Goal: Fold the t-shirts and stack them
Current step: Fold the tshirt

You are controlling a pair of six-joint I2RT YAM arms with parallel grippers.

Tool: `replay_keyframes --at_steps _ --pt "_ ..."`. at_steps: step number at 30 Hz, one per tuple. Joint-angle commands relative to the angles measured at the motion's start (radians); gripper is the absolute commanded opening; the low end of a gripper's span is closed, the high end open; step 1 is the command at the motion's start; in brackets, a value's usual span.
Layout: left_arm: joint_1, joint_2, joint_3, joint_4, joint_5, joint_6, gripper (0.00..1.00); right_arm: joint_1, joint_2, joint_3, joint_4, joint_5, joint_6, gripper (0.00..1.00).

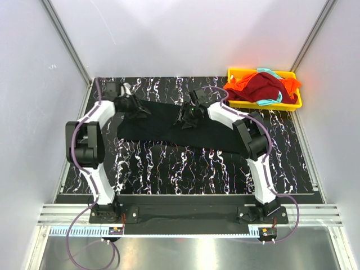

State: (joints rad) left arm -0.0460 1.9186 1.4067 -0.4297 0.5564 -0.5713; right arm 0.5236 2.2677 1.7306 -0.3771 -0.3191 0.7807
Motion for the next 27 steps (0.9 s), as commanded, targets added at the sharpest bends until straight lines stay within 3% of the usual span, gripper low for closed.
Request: replay_keyframes --at_steps 1,9,20,27 --pt "0.061 -0.056 0.005 -0.027 0.008 0.056 0.40 -0.002 -0.106 -0.009 -0.032 -0.063 -0.052 0.60" --pt "0.149 -0.040 -0.012 -0.038 0.020 0.099 0.47 0.050 -0.034 0.086 -0.028 -0.191 0.008 0.66" --pt "0.179 0.085 0.046 -0.063 0.073 0.113 0.44 0.076 0.039 0.089 0.060 -0.261 0.156 0.50" --pt "0.179 0.114 0.060 -0.073 0.034 0.108 0.46 0.095 0.065 0.067 0.127 -0.288 0.221 0.49"
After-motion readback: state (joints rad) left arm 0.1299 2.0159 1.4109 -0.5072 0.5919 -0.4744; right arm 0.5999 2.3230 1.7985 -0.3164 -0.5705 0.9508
